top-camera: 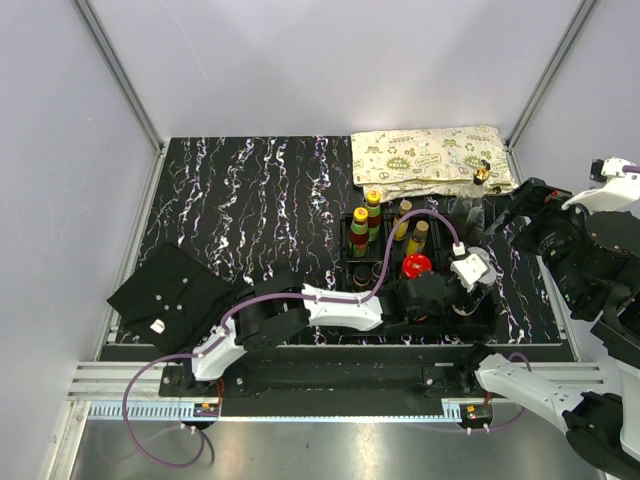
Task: Organize the condiment bottles
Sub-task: Place the bottle in the storage box.
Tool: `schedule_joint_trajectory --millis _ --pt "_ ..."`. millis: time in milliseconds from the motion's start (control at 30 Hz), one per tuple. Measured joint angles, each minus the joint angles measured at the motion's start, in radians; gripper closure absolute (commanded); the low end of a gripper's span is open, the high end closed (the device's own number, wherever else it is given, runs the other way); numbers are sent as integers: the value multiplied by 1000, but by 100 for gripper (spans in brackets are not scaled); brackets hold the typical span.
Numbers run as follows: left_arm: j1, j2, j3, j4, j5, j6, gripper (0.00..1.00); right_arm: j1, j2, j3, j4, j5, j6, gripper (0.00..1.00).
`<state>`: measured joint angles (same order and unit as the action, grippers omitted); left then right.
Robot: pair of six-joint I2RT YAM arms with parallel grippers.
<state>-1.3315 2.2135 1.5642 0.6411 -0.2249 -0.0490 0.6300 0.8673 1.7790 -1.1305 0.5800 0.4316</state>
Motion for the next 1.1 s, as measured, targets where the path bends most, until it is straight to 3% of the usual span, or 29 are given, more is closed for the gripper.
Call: schedule_joint_trajectory --millis 167,467,567,700,833,1100 --pt "0 0 -20 32 -14 -3 72 0 2 0 0 0 0 0" --pt "11 -14 -106 68 -17 21 73 0 3 -10 4 -2 0 0" --pt "16 -27 -129 77 -18 22 65 0 3 -12 4 -4 0 0" --pt "16 -29 -133 84 -18 26 52 0 3 -12 4 -6 0 0" --pt "16 -28 -130 83 -18 26 28 0 12 -12 4 -6 0 0" --pt "16 -24 -106 45 -16 55 1 0 61 -12 4 -17 3 0"
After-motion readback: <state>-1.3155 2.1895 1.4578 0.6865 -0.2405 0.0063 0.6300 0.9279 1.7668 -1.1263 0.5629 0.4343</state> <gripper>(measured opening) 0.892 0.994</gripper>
